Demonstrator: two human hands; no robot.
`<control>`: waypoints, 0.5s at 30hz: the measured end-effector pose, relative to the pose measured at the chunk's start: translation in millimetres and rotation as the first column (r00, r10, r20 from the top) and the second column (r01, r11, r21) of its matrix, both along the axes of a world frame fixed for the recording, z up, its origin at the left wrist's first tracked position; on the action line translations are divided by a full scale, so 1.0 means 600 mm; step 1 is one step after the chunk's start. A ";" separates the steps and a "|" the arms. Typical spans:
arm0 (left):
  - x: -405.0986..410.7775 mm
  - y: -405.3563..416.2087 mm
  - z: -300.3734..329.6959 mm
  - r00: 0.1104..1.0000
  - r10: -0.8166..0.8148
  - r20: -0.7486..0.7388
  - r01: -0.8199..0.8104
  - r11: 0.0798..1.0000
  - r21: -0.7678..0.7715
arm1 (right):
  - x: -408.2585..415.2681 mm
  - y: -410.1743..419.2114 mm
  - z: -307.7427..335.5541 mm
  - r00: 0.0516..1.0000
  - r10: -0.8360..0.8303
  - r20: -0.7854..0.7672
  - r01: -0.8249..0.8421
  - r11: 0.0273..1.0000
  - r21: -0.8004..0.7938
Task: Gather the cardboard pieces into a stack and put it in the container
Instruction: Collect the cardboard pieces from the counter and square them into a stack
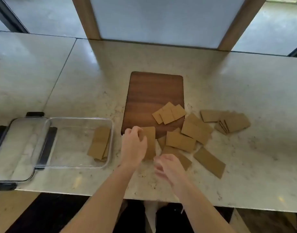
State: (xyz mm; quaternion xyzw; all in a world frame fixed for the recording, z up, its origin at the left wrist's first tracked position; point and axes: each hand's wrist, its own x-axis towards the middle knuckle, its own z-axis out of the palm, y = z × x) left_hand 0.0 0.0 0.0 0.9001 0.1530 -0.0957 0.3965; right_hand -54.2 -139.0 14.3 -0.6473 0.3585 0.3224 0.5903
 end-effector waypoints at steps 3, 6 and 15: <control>0.055 0.000 -0.021 0.992 -0.110 -0.065 0.114 0.991 0.067 | 0.011 0.027 -0.032 0.962 -0.216 -0.164 0.235 0.966 0.107; 0.092 -0.006 -0.041 0.946 -0.251 -0.206 0.273 0.958 0.088 | 0.020 0.044 -0.054 0.905 -0.369 -0.209 0.400 0.907 0.129; 0.107 -0.020 -0.082 0.946 -0.213 -0.243 0.259 0.950 0.175 | 0.032 0.104 -0.082 0.879 -0.473 -0.068 0.461 0.877 -0.137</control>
